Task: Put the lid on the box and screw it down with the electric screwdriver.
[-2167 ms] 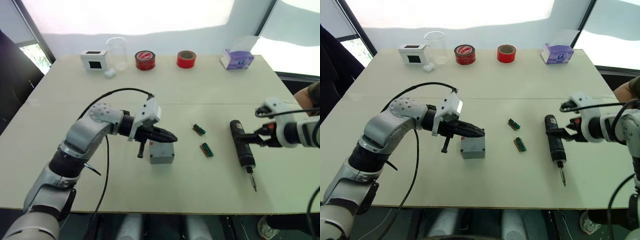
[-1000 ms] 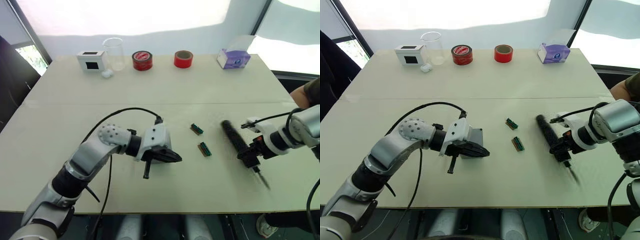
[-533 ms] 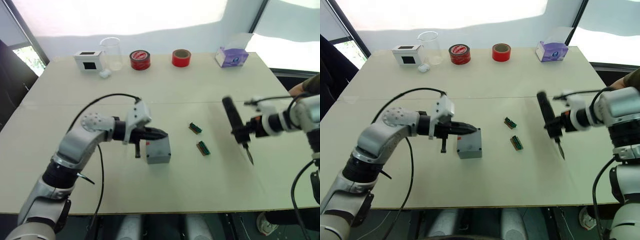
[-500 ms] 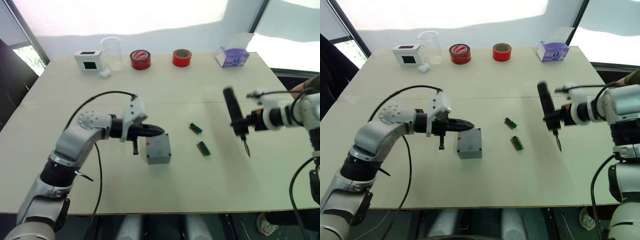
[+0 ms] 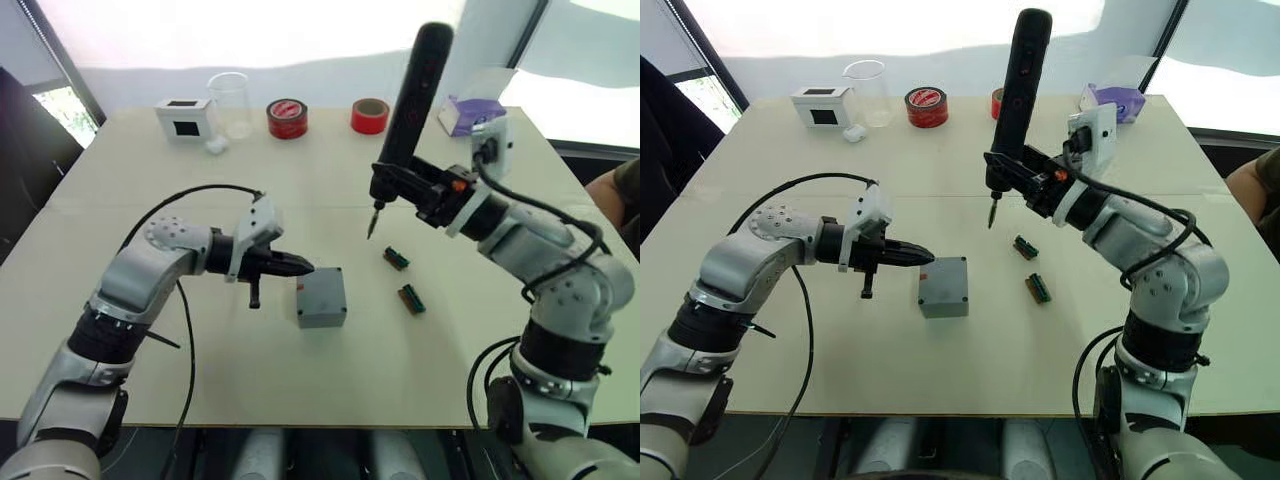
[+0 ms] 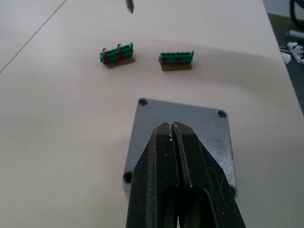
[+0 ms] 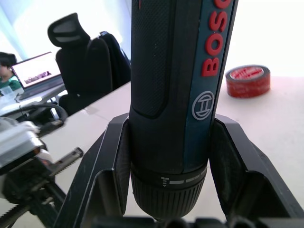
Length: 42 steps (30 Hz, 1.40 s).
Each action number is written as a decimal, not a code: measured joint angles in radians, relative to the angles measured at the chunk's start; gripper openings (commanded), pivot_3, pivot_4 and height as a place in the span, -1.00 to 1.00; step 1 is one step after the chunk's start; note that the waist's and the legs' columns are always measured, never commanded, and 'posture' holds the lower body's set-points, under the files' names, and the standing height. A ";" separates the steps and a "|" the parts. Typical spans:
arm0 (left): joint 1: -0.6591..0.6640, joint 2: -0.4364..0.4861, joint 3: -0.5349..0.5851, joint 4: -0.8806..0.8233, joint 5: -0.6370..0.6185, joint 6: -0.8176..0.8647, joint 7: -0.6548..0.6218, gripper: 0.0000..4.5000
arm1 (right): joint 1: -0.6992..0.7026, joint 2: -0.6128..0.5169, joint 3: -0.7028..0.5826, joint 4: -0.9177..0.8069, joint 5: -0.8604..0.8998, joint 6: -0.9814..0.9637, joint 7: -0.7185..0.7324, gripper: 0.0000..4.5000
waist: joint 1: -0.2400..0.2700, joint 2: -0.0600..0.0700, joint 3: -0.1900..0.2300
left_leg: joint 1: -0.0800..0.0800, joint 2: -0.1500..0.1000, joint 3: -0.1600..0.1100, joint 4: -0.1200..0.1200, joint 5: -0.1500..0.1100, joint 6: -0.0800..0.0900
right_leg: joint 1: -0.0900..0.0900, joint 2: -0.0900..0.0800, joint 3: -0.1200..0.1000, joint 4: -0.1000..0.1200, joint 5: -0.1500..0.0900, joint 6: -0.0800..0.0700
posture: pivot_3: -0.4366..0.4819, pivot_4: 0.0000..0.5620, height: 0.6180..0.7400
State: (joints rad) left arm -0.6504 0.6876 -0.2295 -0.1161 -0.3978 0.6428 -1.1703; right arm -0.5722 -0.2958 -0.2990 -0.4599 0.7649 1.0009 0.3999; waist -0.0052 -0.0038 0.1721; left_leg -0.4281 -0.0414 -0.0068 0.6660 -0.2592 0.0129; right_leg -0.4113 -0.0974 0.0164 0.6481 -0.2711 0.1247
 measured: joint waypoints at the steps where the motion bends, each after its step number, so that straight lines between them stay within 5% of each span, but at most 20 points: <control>1: 0.000 -0.001 -0.012 0.000 0.014 -0.008 0.001 -1.00 | 0.031 0.021 0.025 -0.007 -0.007 -0.025 -0.007 -0.23 | -0.002 0.000 0.000 | 0.000 0.000 0.000 0.000 0.000 0.000 | 0.000 0.000 0.000 0.000 0.000 0.000 | -0.05 -0.47 1.00; 14: 0.030 -0.055 -0.064 0.028 0.092 -0.059 0.032 -1.00 | 0.133 0.047 0.210 -0.006 -0.121 -0.228 -0.018 -0.23 | -0.008 0.000 0.000 | 0.000 0.001 0.000 -0.001 0.000 0.000 | -0.002 0.001 0.000 0.001 0.000 0.000 | -0.05 -0.47 1.00; 42: 0.038 -0.062 -0.069 0.017 0.122 -0.081 0.018 -1.00 | 0.188 0.041 0.313 0.055 -0.223 -0.384 0.021 -0.23 | -0.007 0.000 0.000 | 0.002 0.001 0.000 -0.001 0.000 0.000 | 0.001 0.001 0.000 0.001 0.000 0.000 | -0.05 -0.47 1.00</control>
State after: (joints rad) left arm -0.6121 0.6257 -0.2982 -0.0989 -0.2756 0.5614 -1.1527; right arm -0.3845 -0.2548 0.0137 -0.4046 0.5420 0.6173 0.4210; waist -0.0122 -0.0037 0.1721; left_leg -0.4257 -0.0402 -0.0070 0.6652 -0.2589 0.0125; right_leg -0.4108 -0.0961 0.0166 0.6490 -0.2711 0.1247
